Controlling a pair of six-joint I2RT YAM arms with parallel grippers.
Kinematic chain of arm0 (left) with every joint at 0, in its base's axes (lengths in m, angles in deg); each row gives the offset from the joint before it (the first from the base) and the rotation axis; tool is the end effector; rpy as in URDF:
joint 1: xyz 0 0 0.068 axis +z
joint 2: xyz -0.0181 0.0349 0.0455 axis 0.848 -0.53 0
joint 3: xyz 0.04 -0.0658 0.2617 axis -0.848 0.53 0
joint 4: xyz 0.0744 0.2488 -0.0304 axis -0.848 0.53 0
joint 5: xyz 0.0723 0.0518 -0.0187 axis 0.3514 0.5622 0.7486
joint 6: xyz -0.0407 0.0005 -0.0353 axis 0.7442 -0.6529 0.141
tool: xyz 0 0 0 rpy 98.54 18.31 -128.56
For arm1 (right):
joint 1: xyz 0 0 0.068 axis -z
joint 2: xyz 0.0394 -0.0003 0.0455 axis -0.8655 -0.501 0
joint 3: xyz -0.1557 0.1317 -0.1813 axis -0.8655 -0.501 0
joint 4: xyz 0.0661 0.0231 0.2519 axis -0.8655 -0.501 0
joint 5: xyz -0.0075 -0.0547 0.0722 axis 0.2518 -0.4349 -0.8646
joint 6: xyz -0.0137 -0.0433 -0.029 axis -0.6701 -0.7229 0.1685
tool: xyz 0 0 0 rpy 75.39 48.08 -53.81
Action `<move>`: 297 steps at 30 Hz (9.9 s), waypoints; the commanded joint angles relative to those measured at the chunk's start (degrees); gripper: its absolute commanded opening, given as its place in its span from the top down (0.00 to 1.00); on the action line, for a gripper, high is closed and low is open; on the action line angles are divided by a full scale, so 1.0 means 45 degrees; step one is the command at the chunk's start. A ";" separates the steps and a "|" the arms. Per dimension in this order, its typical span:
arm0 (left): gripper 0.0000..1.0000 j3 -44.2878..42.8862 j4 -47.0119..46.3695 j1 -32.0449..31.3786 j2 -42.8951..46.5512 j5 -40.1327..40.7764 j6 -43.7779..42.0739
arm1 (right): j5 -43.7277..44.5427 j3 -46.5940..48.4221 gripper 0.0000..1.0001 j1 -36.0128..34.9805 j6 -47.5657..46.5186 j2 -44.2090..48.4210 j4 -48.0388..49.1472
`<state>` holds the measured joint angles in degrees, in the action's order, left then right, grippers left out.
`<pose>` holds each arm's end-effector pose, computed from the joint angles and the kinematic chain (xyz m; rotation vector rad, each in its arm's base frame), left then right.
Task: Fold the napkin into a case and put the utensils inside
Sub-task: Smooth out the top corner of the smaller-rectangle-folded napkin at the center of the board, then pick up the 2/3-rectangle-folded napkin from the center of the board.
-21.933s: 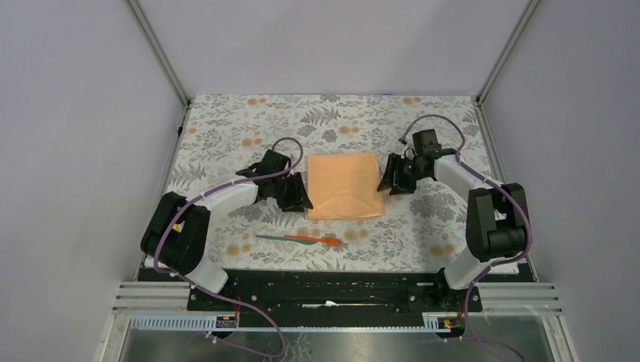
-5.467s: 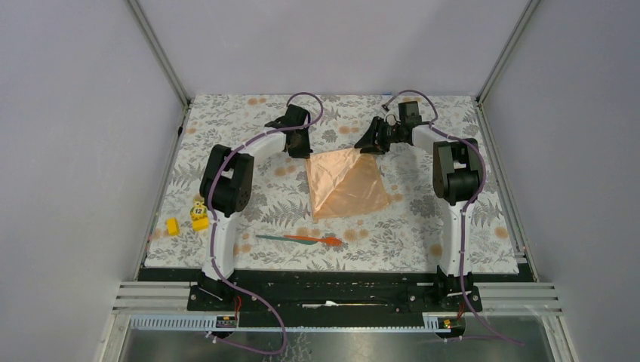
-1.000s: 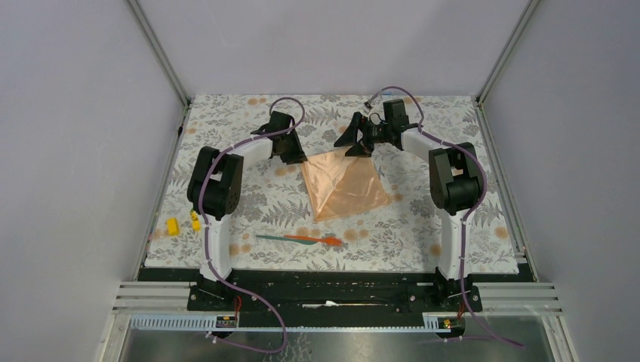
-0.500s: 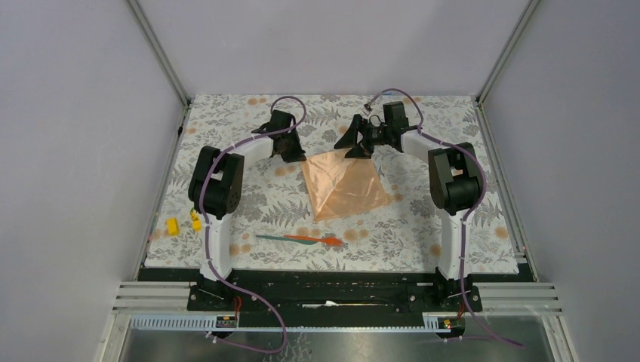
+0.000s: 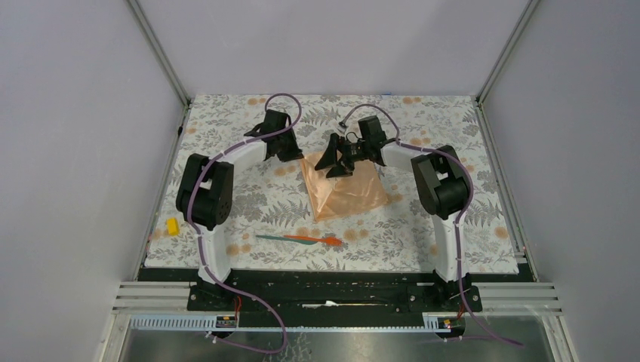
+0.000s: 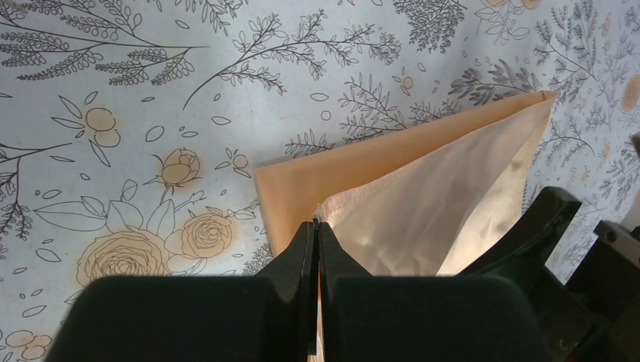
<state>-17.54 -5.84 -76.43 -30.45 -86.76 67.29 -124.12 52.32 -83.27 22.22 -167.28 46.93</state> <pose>0.4084 -0.1421 0.1893 -0.3226 2.4827 -0.6127 0.4158 0.2107 0.1561 -0.3441 2.3509 1.5678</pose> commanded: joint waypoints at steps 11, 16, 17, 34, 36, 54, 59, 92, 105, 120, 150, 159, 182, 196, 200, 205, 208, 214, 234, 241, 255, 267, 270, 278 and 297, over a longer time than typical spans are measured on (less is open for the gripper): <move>1.00 0.0176 -0.0355 0.0025 -0.0665 0.0806 -0.0110 | -0.1265 -0.1832 0.15 -0.1075 0.2015 0.0293 0.3341; 1.00 0.0170 -0.0248 0.0034 -0.0791 0.1183 -0.0243 | -0.1320 -0.2130 0.15 -0.1392 0.2190 0.0375 0.3607; 1.00 0.0153 -0.0202 0.0039 -0.0839 0.1229 -0.0258 | -0.1325 -0.2168 0.15 -0.1443 0.2210 0.0370 0.3633; 1.00 0.0143 0.0075 0.0034 -0.0954 0.1472 -0.0311 | -0.1612 -0.4779 0.25 -0.1743 0.3241 0.0969 0.5697; 1.00 0.0137 0.0094 0.0034 -0.0877 0.1437 -0.0310 | -0.1590 -0.4714 0.25 -0.1761 0.3150 0.1217 0.5477; 1.00 -0.0256 0.0516 0.0093 -0.0974 0.1416 -0.0367 | -0.1245 -0.4582 0.25 -0.2609 0.2947 0.1009 0.5224; 0.96 -0.0476 0.0720 0.0099 -0.0880 0.1496 -0.0480 | -0.1007 -0.4279 0.24 -0.2613 0.2002 0.1865 0.3766; 0.55 0.0866 0.0640 0.0171 0.0279 0.0049 0.0353 | 0.4199 -0.1815 0.52 -0.3333 -0.2568 0.1406 -0.2859; 0.57 0.1488 0.0279 0.0171 0.0541 0.0242 0.0368 | 0.4845 -0.0983 0.78 -0.3581 -0.2862 0.1254 -0.3494; 0.65 0.1269 -0.0014 0.0134 0.1467 -0.0798 0.1088 | 0.2996 -0.0871 0.55 -0.3545 -0.2224 0.1707 -0.2882; 0.81 0.0561 0.0027 0.0913 -0.0676 -0.1482 0.0486 | 0.2311 -0.1911 0.41 -0.3359 -0.1682 0.2074 -0.1847; 0.53 -0.0357 0.1302 0.1186 0.2265 -0.2480 0.0065 | 0.7752 -0.0557 0.40 -0.4612 -0.3808 0.3112 -0.6586; 0.39 0.1630 0.3388 0.1933 0.6711 -0.1363 -0.2626 | 1.1858 0.4199 0.53 -0.6168 -0.3507 0.0274 -1.0336; 0.36 0.2361 0.2731 0.3237 0.7530 -0.2646 -0.2446 | 1.3162 0.6295 0.62 -0.6983 -0.3625 -0.1275 -1.1958; 0.35 0.2443 0.2652 0.3408 0.7630 -0.2712 -0.2416 | 1.3226 0.6532 0.70 -0.7097 -0.3634 -0.1568 -1.2132; 0.35 0.2501 0.2617 0.3438 0.7633 -0.2796 -0.2398 | 1.3096 0.6573 0.63 -0.7145 -0.3661 -0.1768 -1.2161; 0.35 0.2505 0.2610 0.3443 0.7667 -0.2796 -0.2398 | 1.3058 0.6562 0.62 -0.7205 -0.3678 -0.1813 -1.2190; 0.35 0.2519 0.2603 0.3491 0.7686 -0.2816 -0.2406 | 1.2974 0.6374 0.57 -0.7264 -0.3818 -0.2010 -1.2256; 0.35 0.2557 0.2603 0.3686 0.7668 -0.2682 -0.2415 | 1.4801 0.5768 0.81 -0.7295 -0.4034 -0.2742 -1.1977; 0.33 0.2803 0.2287 0.3766 0.7286 -0.3270 -0.2170 | 1.5192 0.5293 1.00 -0.7281 -0.4370 -0.1361 -1.1033; 0.21 0.8170 -0.6394 0.4326 0.4975 -0.7499 0.4596 | 1.2616 0.2666 1.00 -0.6846 -0.3905 0.1613 -0.8656; 0.14 0.8922 -0.5954 0.3783 0.5739 -0.5527 0.4229 | 1.2580 0.3406 0.72 -0.6705 -0.4427 0.0770 -0.9725; 0.13 0.8292 -0.4308 0.3813 0.6721 -0.4703 0.3359 | 1.3043 0.4058 0.52 -0.6874 -0.4514 0.0331 -1.0446; 0.10 0.6372 -0.0700 0.4095 0.8334 -0.2893 0.1043 | 1.4068 0.5715 0.51 -0.7530 -0.4662 -0.0831 -1.1872; 0.09 0.6671 -0.0878 0.5247 0.8352 -0.3996 0.0660 | 1.4695 0.6950 0.52 -0.8146 -0.4188 -0.1983 -1.2627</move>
<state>11.90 -7.09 -53.39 6.47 -102.85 70.72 -60.69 80.34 -118.35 2.63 -175.50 -7.89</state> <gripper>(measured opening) 0.909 0.452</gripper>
